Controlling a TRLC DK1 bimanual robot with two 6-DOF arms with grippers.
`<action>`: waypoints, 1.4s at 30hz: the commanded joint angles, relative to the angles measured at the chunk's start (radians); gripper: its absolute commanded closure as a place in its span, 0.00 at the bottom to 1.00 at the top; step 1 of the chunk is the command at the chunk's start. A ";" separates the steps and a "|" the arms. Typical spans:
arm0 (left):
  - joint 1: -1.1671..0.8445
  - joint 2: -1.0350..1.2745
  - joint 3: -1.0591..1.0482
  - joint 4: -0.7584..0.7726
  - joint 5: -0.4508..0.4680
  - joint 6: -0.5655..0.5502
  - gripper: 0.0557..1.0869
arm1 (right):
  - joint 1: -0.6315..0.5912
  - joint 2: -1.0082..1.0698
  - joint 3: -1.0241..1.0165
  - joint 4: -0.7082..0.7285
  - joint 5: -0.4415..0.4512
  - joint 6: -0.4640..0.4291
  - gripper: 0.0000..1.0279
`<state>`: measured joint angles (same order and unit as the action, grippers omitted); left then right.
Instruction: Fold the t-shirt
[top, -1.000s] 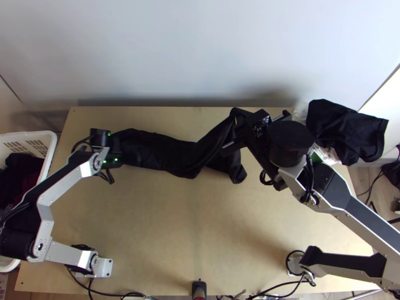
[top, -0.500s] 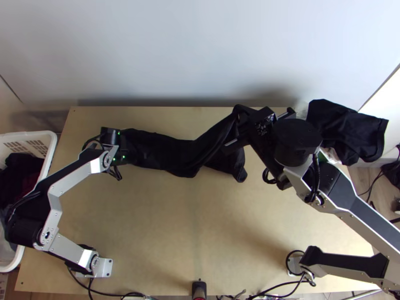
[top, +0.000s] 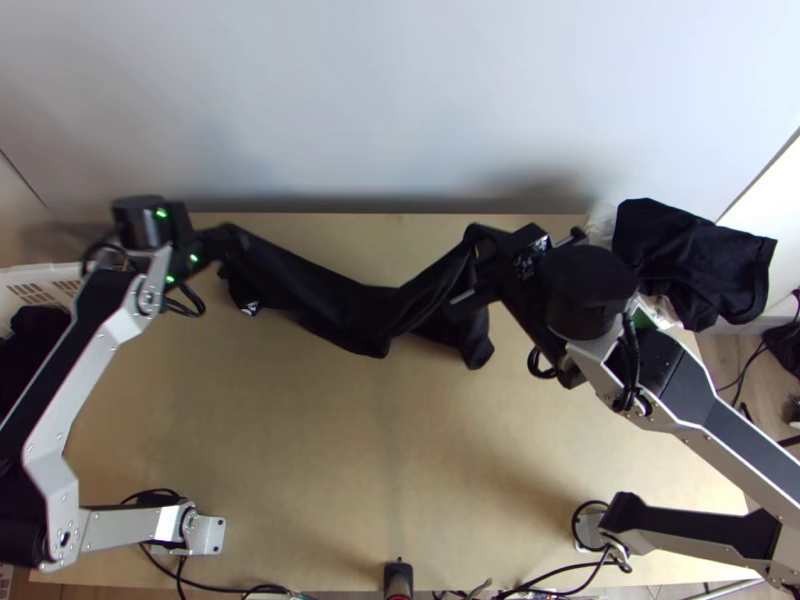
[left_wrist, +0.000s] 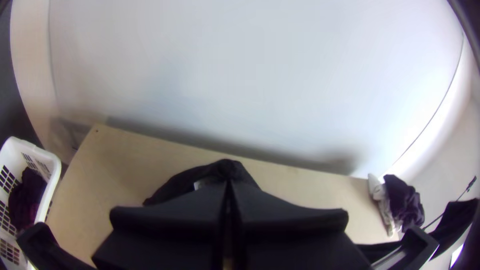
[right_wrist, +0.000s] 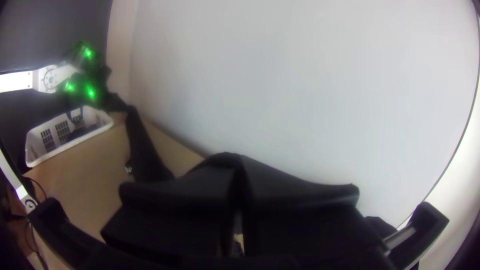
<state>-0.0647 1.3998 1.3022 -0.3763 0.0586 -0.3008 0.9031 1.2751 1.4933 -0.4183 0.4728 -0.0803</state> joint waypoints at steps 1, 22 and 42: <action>-0.017 -0.087 0.114 -0.016 -0.002 -0.057 0.97 | 0.008 -0.023 -0.056 -0.063 -0.068 0.148 0.97; -0.119 -0.157 0.152 0.269 -0.063 -0.316 0.97 | 0.284 -0.092 -0.148 -0.318 -0.585 0.662 0.97; -0.300 -0.185 0.138 0.344 -0.126 -0.383 0.97 | 0.545 0.199 -0.252 0.296 -0.508 0.654 0.97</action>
<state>-0.3141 1.2209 1.4612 -0.0723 -0.0456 -0.6590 1.3773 1.3872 1.2682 -0.3290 -0.0845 0.6079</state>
